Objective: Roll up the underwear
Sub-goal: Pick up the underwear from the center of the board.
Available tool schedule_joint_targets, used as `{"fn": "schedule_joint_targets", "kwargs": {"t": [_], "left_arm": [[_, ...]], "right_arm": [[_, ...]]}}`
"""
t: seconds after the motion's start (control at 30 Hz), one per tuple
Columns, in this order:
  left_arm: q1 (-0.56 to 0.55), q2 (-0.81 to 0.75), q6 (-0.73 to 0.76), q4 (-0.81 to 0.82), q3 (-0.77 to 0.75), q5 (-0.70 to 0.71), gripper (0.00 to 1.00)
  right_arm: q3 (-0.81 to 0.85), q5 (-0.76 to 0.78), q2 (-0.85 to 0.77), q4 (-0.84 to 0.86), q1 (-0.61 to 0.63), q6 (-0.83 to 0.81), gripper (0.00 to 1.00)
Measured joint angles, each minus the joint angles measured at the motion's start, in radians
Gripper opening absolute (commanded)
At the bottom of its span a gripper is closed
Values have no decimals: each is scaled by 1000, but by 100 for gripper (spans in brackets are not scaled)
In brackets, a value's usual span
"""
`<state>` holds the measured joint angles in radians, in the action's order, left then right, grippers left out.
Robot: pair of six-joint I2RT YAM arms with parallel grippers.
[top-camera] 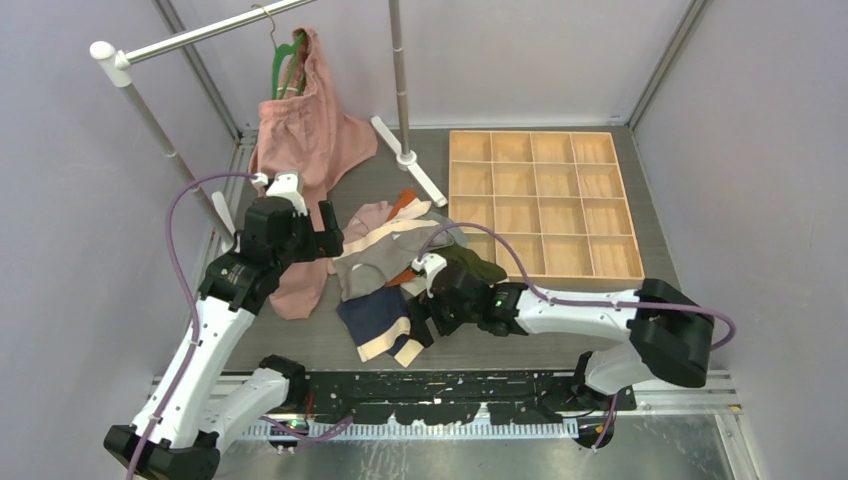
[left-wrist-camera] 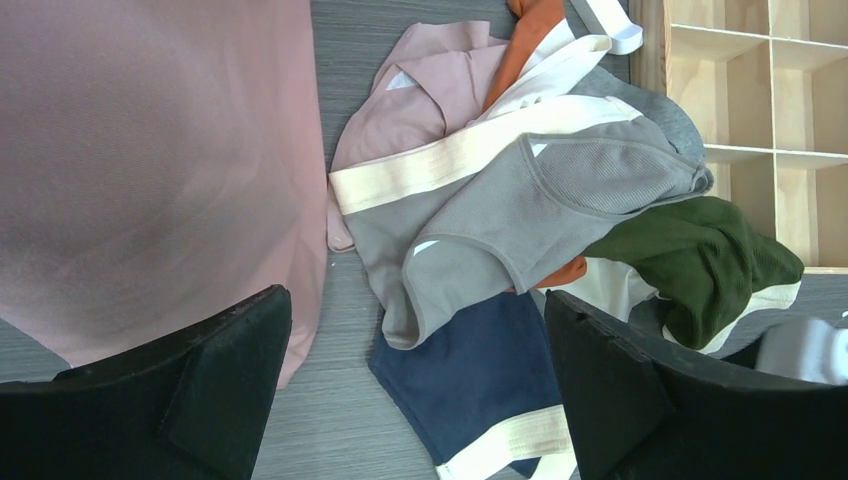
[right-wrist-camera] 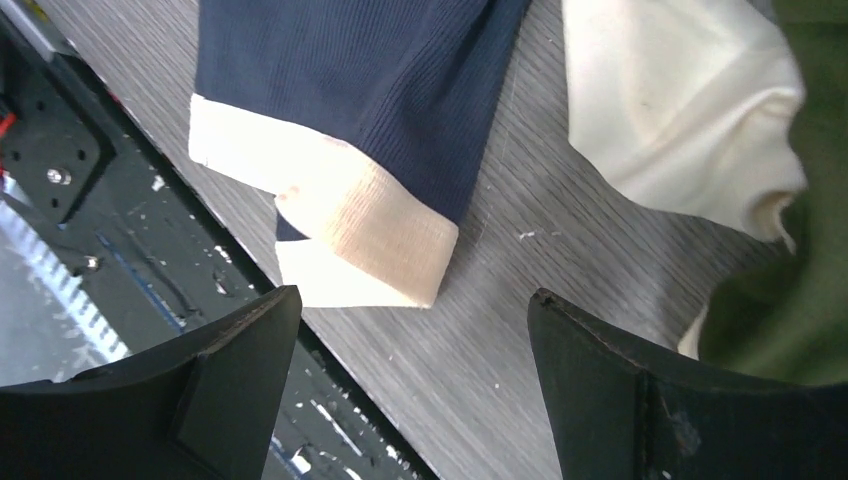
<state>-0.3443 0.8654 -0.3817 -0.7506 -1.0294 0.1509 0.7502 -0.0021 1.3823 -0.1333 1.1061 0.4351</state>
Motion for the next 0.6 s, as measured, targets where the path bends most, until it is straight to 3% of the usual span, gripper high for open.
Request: {"fn": "schedule_joint_targets", "kwargs": {"t": [0.3, 0.5, 0.6], "left_arm": [[3, 0, 0, 0, 3, -4, 98], [5, 0, 0, 0, 4, -6, 98], [6, 0, 0, 0, 4, -6, 98]], "right_arm": [[24, -48, 175, 129, 10, -89, 82], [53, -31, 247, 178, 35, -111, 51], [53, 28, 249, 192, 44, -116, 25]]}}
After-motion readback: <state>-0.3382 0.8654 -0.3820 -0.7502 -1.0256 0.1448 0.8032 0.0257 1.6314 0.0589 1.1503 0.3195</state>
